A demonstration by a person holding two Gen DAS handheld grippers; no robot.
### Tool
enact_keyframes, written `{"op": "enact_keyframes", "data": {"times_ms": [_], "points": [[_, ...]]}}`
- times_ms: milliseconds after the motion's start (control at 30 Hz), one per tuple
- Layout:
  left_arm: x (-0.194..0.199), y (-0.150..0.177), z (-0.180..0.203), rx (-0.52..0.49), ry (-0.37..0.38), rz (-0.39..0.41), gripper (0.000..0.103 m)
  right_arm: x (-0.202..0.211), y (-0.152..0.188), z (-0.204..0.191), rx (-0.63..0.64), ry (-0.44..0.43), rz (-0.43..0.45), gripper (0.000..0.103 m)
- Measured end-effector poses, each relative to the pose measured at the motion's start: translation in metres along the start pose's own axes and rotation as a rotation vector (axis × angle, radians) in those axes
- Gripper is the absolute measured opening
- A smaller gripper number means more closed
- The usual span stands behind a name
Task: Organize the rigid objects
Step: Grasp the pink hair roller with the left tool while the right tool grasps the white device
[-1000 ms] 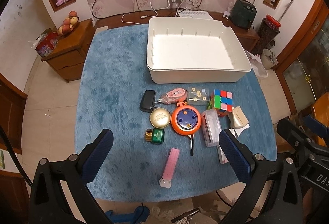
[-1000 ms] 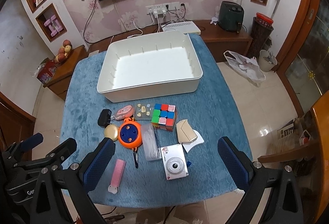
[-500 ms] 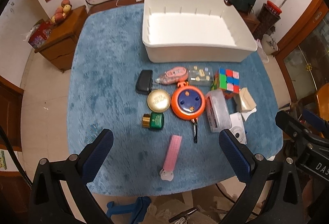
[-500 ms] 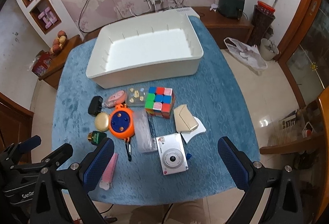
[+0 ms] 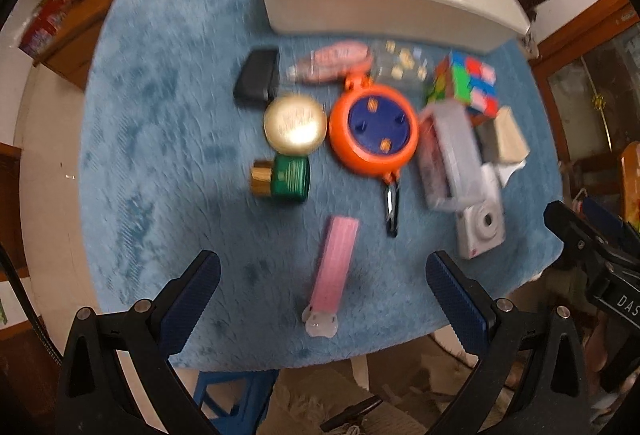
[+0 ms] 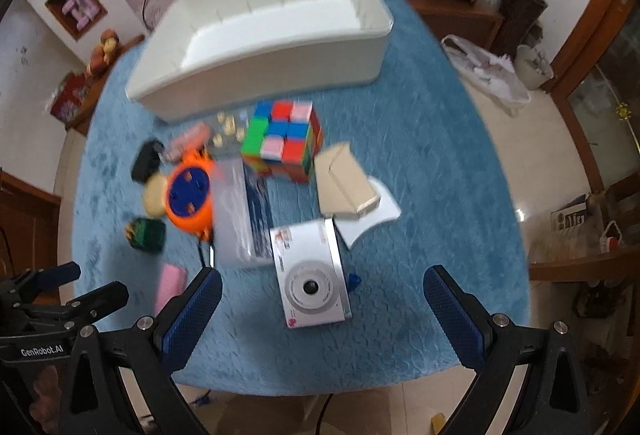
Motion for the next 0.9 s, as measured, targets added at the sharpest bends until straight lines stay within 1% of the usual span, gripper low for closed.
{"op": "enact_keyframes", "data": {"times_ms": [100,200,267,333,400,467,500,567,600,633,767,900], "points": [[-0.017,0.004,-0.002,0.004,0.003,-0.042,0.102,-0.022,0.006,-0.004,0.022,-0.007,-0.048,0.101],[-0.034,0.009,-0.003,-0.002,0.004,-0.086,0.097,-0.038,0.009,-0.006,0.037,-0.006,-0.077,0.101],[-0.043,0.011,-0.003,-0.002,0.004,-0.111,0.095,-0.049,0.01,-0.007,0.047,-0.005,-0.093,0.101],[-0.054,0.014,-0.005,0.003,-0.008,-0.136,0.087,-0.058,0.011,-0.008,0.054,0.002,-0.103,0.097],[-0.063,0.016,-0.007,0.008,-0.021,-0.151,0.083,-0.065,0.012,-0.009,0.065,0.003,-0.119,0.095],[-0.072,0.019,-0.01,0.018,-0.026,-0.17,0.083,-0.071,0.013,-0.009,0.07,0.015,-0.129,0.094],[-0.076,0.021,-0.012,0.018,-0.033,-0.176,0.08,-0.073,0.013,-0.009,0.073,0.017,-0.134,0.091],[-0.084,0.023,-0.014,0.011,-0.046,-0.183,0.072,-0.079,0.014,-0.009,0.082,0.018,-0.149,0.087],[-0.09,0.027,-0.015,0.001,-0.055,-0.186,0.065,-0.082,0.014,-0.01,0.087,0.022,-0.155,0.086],[-0.095,0.028,-0.016,-0.006,-0.064,-0.187,0.062,-0.083,0.015,-0.01,0.093,0.026,-0.159,0.085],[-0.105,0.036,-0.017,-0.043,-0.107,-0.151,0.061,-0.094,0.02,-0.014,0.114,0.027,-0.169,0.082],[-0.108,0.039,-0.017,-0.077,-0.116,-0.118,0.055,-0.097,0.022,-0.015,0.132,0.042,-0.16,0.081]]}}
Point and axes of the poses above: each gripper's, at about its wrist camera, not at the fingertips, and x roughly against the way its jaws point, z to its right, y to its underside, the point moved 4 cm from there along -x, roughly the way its jaws point, and after that the axes turned 11 degrees about x, right-handed, at the moved point
